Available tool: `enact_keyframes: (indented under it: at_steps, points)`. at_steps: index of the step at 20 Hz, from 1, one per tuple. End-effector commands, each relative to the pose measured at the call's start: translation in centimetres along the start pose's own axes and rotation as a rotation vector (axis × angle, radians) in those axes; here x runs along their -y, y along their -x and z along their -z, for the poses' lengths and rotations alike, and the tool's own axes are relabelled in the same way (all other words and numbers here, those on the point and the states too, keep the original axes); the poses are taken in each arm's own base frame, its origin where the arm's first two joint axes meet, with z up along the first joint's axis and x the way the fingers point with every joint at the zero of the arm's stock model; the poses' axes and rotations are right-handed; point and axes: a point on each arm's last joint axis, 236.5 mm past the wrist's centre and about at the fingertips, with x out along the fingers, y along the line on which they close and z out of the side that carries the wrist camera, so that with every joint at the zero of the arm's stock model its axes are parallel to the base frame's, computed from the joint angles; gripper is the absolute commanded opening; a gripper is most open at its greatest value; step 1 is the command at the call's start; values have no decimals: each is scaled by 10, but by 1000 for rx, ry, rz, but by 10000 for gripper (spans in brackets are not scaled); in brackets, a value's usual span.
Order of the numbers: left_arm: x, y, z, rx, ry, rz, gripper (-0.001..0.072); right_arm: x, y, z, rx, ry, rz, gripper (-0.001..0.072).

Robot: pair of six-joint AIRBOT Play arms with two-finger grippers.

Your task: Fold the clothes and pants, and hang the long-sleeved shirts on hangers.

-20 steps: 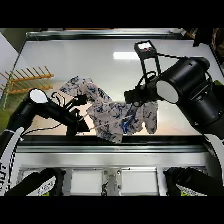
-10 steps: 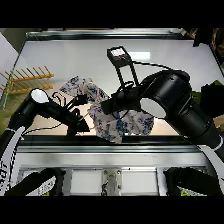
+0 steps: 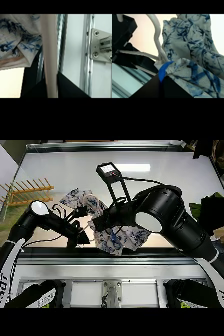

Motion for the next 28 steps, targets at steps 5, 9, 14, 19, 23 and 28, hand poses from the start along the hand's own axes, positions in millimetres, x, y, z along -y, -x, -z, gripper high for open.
enact_keyframes:
  at_steps: [5,9,14,19,23,28]
  points:
    - [0,0,0,-1,0,0,13,1,7,-1,5,15,-7,632]
    - [0,0,0,-1,0,0,13,26,39,4,-27,42,-39,631]
    - [0,0,0,-1,0,0,13,52,76,-6,-9,89,-296,631]
    - [0,0,0,-1,0,-1,13,97,85,-27,71,-30,-258,630]
    - [0,0,0,-1,0,-1,13,105,82,-24,94,267,-239,630]
    - [-1,0,0,-1,0,-2,13,143,64,17,9,364,-307,630]
